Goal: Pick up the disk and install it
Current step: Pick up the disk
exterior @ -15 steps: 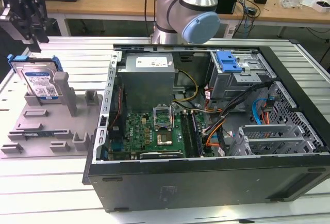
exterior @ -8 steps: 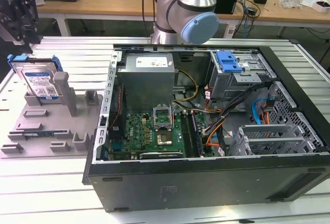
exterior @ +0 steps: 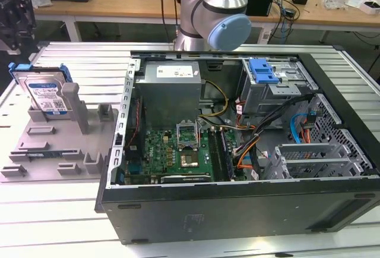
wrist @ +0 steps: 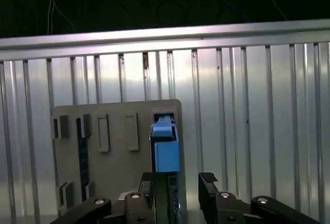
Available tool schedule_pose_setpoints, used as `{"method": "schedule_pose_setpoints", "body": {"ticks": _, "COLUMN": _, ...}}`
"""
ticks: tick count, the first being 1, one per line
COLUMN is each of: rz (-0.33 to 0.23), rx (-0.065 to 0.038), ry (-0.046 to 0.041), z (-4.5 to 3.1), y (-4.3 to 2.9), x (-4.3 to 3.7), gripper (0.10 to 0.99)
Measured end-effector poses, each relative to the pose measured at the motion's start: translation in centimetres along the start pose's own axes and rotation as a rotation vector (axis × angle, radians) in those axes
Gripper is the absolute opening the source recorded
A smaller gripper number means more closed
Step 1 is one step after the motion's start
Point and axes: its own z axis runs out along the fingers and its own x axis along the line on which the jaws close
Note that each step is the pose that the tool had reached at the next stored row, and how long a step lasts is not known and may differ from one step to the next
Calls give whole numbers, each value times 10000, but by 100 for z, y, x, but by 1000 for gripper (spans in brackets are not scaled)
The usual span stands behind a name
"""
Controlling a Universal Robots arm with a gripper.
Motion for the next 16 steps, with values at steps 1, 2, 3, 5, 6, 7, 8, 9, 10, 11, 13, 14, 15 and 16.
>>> {"method": "schedule_pose_setpoints", "body": {"ticks": 1, "rz": -55, "rx": -1, "ry": 0, "z": 16, "y": 28, "x": 1, "gripper": 482}}
{"method": "schedule_pose_setpoints", "body": {"ticks": 2, "rz": -94, "rx": -1, "ry": -1, "z": 28, "y": 46, "x": 2, "gripper": 482}}
{"method": "schedule_pose_setpoints", "body": {"ticks": 3, "rz": -129, "rx": -4, "ry": -2, "z": 38, "y": 59, "x": 2, "gripper": 482}}
{"method": "schedule_pose_setpoints", "body": {"ticks": 5, "rz": -225, "rx": -9, "ry": -2, "z": 64, "y": 71, "x": 3, "gripper": 482}}
{"method": "schedule_pose_setpoints", "body": {"ticks": 6, "rz": -266, "rx": -11, "ry": -3, "z": 74, "y": 72, "x": 3, "gripper": 482}}
{"method": "schedule_pose_setpoints", "body": {"ticks": 7, "rz": -334, "rx": -17, "ry": -3, "z": 88, "y": 73, "x": 3, "gripper": 482}}
{"method": "schedule_pose_setpoints", "body": {"ticks": 8, "rz": -391, "rx": -20, "ry": -4, "z": 99, "y": 74, "x": 3, "gripper": 482}}
{"method": "schedule_pose_setpoints", "body": {"ticks": 9, "rz": -437, "rx": -22, "ry": -3, "z": 108, "y": 75, "x": 4, "gripper": 482}}
{"method": "schedule_pose_setpoints", "body": {"ticks": 10, "rz": -505, "rx": -24, "ry": -4, "z": 123, "y": 79, "x": 5, "gripper": 482}}
{"method": "schedule_pose_setpoints", "body": {"ticks": 11, "rz": -567, "rx": -29, "ry": -4, "z": 135, "y": 86, "x": 10, "gripper": 482}}
{"method": "schedule_pose_setpoints", "body": {"ticks": 13, "rz": -634, "rx": -34, "ry": -5, "z": 149, "y": 96, "x": 21, "gripper": 482}}
{"method": "schedule_pose_setpoints", "body": {"ticks": 14, "rz": -648, "rx": -38, "ry": -5, "z": 152, "y": 100, "x": 29, "gripper": 482}}
{"method": "schedule_pose_setpoints", "body": {"ticks": 15, "rz": -656, "rx": -39, "ry": -5, "z": 155, "y": 101, "x": 38, "gripper": 482}}
{"method": "schedule_pose_setpoints", "body": {"ticks": 16, "rz": -665, "rx": -43, "ry": -5, "z": 160, "y": 101, "x": 58, "gripper": 482}}
